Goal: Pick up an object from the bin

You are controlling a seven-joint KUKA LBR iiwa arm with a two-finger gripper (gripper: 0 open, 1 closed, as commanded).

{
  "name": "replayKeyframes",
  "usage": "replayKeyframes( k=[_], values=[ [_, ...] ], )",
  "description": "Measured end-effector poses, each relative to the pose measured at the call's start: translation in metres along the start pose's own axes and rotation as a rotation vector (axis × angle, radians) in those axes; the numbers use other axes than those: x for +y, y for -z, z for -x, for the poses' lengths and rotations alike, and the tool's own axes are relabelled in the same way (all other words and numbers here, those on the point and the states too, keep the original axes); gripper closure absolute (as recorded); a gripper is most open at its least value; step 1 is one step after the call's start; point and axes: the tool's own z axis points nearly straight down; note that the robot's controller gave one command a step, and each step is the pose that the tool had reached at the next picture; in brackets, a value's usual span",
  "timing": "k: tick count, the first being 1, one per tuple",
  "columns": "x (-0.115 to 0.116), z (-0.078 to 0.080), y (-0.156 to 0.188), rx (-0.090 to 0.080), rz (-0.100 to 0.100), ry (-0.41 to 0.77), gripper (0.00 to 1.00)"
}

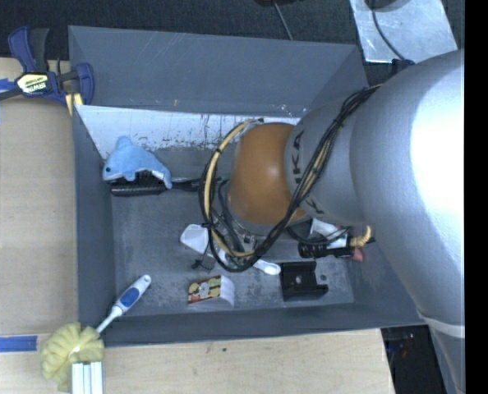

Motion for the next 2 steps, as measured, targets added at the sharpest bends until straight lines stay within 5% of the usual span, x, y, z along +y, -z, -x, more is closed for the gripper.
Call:
replayKeyframes(
  k=[2],
  values=[
    [-0.001, -0.001, 0.032, 0.005, -0.003, 0.0, 1.0]
  ],
)
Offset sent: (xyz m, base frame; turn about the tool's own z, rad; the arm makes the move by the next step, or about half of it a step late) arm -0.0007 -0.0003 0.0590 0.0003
